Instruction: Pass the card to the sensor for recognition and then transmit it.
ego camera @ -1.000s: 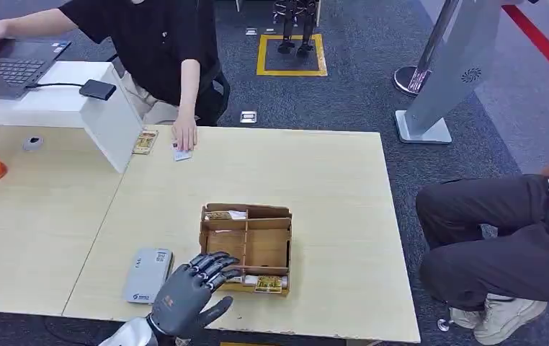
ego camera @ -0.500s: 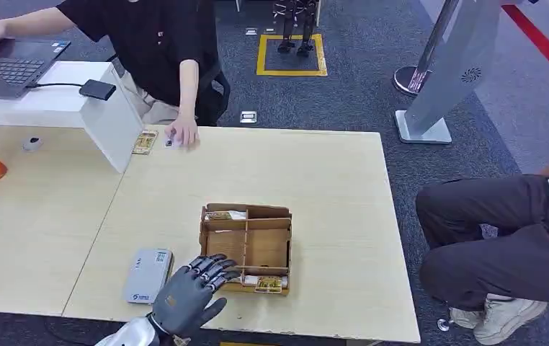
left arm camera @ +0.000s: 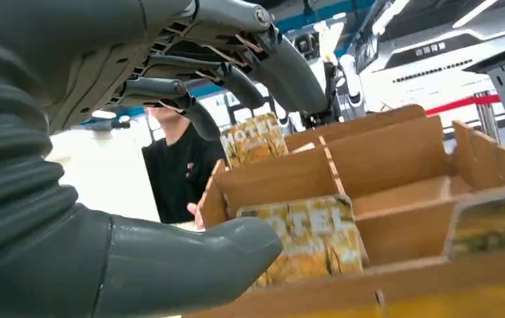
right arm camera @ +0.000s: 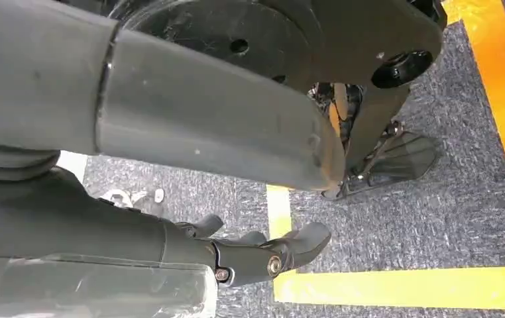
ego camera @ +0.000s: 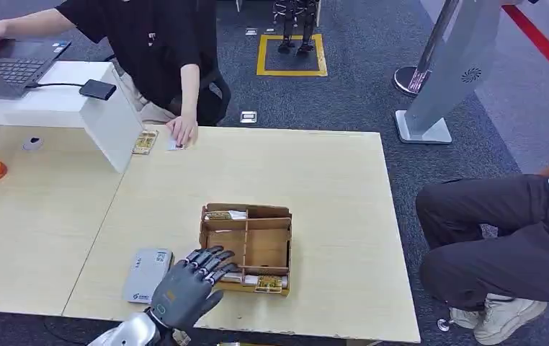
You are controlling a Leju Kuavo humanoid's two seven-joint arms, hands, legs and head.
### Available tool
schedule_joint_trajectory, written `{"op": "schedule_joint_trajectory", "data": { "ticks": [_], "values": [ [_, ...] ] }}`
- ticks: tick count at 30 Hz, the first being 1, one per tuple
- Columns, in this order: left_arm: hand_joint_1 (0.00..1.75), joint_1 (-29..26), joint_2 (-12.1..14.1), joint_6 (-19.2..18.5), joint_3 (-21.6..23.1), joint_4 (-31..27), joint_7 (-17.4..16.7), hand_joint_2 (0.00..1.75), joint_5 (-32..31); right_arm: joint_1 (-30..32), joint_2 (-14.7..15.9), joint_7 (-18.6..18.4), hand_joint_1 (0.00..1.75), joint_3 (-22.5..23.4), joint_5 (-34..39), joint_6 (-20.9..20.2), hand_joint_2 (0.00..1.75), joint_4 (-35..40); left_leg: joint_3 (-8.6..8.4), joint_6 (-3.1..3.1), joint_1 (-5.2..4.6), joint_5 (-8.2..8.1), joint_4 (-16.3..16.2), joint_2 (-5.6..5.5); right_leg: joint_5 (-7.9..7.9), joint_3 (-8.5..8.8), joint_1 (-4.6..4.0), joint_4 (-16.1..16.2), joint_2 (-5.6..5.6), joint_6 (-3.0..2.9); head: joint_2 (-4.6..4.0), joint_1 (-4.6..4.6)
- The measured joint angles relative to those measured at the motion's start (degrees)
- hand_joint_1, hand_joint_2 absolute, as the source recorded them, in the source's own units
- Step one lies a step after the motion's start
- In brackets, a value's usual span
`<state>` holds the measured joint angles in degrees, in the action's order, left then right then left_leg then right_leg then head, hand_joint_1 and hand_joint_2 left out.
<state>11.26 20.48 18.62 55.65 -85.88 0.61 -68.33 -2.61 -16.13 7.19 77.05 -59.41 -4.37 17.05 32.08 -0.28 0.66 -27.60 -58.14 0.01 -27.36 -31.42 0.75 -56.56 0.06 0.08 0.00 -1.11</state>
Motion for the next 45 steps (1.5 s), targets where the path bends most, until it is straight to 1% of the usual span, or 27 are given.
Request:
{"op": "schedule_joint_trajectory", "data": {
  "ticks": [3, 9, 12, 13, 16, 20, 22, 25, 26, 30, 33, 34, 36, 39, 41, 42, 43, 45],
  "values": [
    [0.49, 1.5, 0.1, -1.2, 0.0, 0.0, 0.0, 1.75, 0.0, 0.0, 0.0, 0.0, 0.0, 0.0, 0.0, 0.0, 0.0, 0.0, 0.0, 0.0, 0.0, 0.0, 0.0, 0.0, 0.02, 0.01, 0.0, 0.0, 0.0, -0.02, 0.0, 0.02],
    [0.49, 2.7, 0.5, -1.6, 0.0, 0.0, 0.0, 1.75, 0.2, -0.1, 0.0, 0.0, 0.0, 0.0, 0.0, 0.0, 0.0, 0.0, 0.0, 0.0, 0.0, 0.0, 0.0, 0.0, 0.01, 0.0, 0.0, 0.0, 0.0, -0.02, 0.0, 0.0],
    [0.52, 2.9, 0.5, -1.7, 0.0, 0.0, 0.0, 1.75, 0.2, -0.1, 0.0, 0.0, 0.0, 0.0, 0.0, 0.0, 0.0, 0.0, 0.0, 0.0, 0.0, 0.0, 0.0, 0.0, 0.01, 0.0, 0.0, 0.0, 0.0, -0.02, 0.0, 0.0],
    [0.51, 3.0, 0.6, -2.2, 0.0, 0.0, 0.0, 1.75, 0.3, -0.1, 0.0, 0.0, 0.0, 0.0, 0.0, 0.0, 0.0, 0.0, 0.0, 0.0, 0.0, 0.0, 0.0, 0.0, 0.01, -0.01, 0.0, 0.0, 0.0, -0.02, 0.0, 0.0],
    [0.54, 3.9, 1.2, -4.6, 0.0, -0.1, 0.6, 1.75, 1.7, -0.1, 0.0, -0.1, 0.0, 0.0, -0.1, 0.0, 0.0, 0.0, 0.0, 0.0, 0.0, 0.0, 0.0, 0.0, 0.02, 0.0, 0.0, 0.0, 0.0, -0.02, 0.0, 0.0],
    [0.54, 5.5, 2.9, -8.9, 0.0, -0.1, 2.1, 1.75, 4.2, -0.2, 0.0, -0.2, 0.0, -0.1, -0.4, 0.0, 0.0, 0.0, -0.01, -0.02, 0.02, 0.02, 0.0, 0.0, 0.02, 0.0, -0.01, 0.0, 0.01, -0.03, 0.0, 0.0],
    [0.54, 6.5, 3.9, -10.1, 0.0, -0.2, 2.9, 1.75, 5.5, -0.2, 0.0, -0.2, 0.0, -0.1, -0.4, -0.1, 0.0, 0.0, -0.01, -0.03, 0.02, 0.03, 0.0, 0.0, 0.03, 0.0, -0.01, 0.0, 0.01, -0.03, 0.0, 0.0],
    [0.51, 7.1, 4.4, -10.1, 0.0, -0.2, 3.0, 1.75, 5.6, -0.3, 0.0, -0.6, 0.0, -0.1, -0.3, -0.1, 0.0, 0.0, -0.01, -0.03, 0.02, 0.03, 0.0, 0.0, 0.03, 0.0, -0.01, 0.0, 0.01, -0.03, 0.0, 0.0],
    [0.52, 7.3, 4.4, -10.1, 0.0, -0.2, 3.0, 1.75, 5.6, -0.3, 0.0, -0.6, 0.0, -0.1, -0.3, -0.1, 0.0, 0.1, -0.01, -0.03, 0.02, 0.03, 0.0, 0.0, 0.03, 0.0, -0.01, 0.0, 0.0, -0.03, 0.0, 0.02],
    [0.44, 8.3, 4.9, -10.9, 0.0, -0.9, 3.2, 1.75, 6.4, -0.3, 0.0, -0.8, 0.0, -0.1, -0.2, -0.2, 0.0, 0.1, 0.0, -0.02, 0.0, 0.02, 0.0, 0.0, 0.03, 0.0, 0.0, 0.0, 0.01, -0.03, 0.0, 0.02],
    [0.45, 9.3, 5.7, -12.3, 0.0, -1.7, 3.2, 1.75, 7.3, -0.3, 0.0, -0.9, 0.0, -0.1, 0.2, -0.2, 0.0, 0.4, 0.0, -0.02, 0.0, 0.02, 0.0, 0.0, 0.03, 0.0, 0.0, 0.0, 0.01, -0.03, 0.0, 0.0],
    [0.47, 9.5, 5.8, -12.4, 0.0, -1.9, 3.3, 1.75, 7.4, -0.3, 0.0, -0.9, 0.0, -0.1, 0.2, -0.2, 0.0, 0.5, 0.0, -0.02, 0.0, 0.02, 0.0, 0.0, 0.03, 0.0, 0.0, 0.0, 0.0, -0.03, 0.0, 0.0],
    [0.44, 9.9, 6.2, -12.5, 0.0, -2.2, 3.4, 1.75, 7.6, -0.3, 0.0, -0.9, 0.0, -0.1, 0.2, -0.3, 0.0, 0.5, -0.01, -0.03, 0.01, 0.02, 0.0, 0.01, 0.03, 0.0, 0.0, 0.0, 0.01, -0.03, 0.0, 0.02],
    [0.44, 10.1, 6.4, -12.8, 0.0, -2.5, 3.5, 1.75, 7.7, -0.3, 0.0, -1.1, 0.0, -0.1, 0.3, -0.4, 0.0, 0.7, -0.01, -0.03, 0.01, 0.03, 0.0, 0.01, 0.03, 0.0, -0.01, 0.0, 0.01, -0.03, 0.0, 0.0],
    [0.47, 10.3, 6.5, -13.0, 0.0, -2.6, 3.6, 1.75, 7.8, -0.3, 0.0, -1.1, 0.0, -0.1, 0.3, -0.4, 0.0, 0.8, -0.01, -0.03, 0.01, 0.02, 0.0, 0.0, 0.03, 0.0, -0.01, 0.0, 0.01, -0.03, 0.0, 0.0],
    [0.45, 10.4, 6.7, -13.2, 0.0, -2.6, 3.7, 1.75, 8.0, -0.3, 0.0, -1.1, 0.0, -0.1, 0.3, -0.4, 0.0, 0.9, -0.01, -0.03, 0.01, 0.02, 0.0, 0.01, 0.03, 0.0, -0.01, 0.0, 0.01, -0.03, 0.0, 0.0],
    [0.44, 10.5, 6.7, -13.5, 0.0, -2.6, 4.1, 1.75, 9.0, -0.3, 0.0, -1.1, 0.0, -0.1, 0.3, -0.5, 0.0, 1.0, 0.0, -0.03, 0.01, 0.02, 0.0, 0.01, 0.03, 0.0, -0.01, 0.0, 0.01, -0.03, 0.0, 0.0],
    [0.44, 10.5, 7.1, -14.1, 0.0, -3.0, 5.6, 1.75, 12.9, -0.3, 0.0, -1.2, 0.0, -0.1, 0.3, -0.5, 0.0, 1.0, 0.0, -0.03, 0.01, 0.02, 0.0, 0.0, 0.03, 0.0, -0.01, 0.0, 0.01, -0.03, 0.0, 0.02]
  ]
}}
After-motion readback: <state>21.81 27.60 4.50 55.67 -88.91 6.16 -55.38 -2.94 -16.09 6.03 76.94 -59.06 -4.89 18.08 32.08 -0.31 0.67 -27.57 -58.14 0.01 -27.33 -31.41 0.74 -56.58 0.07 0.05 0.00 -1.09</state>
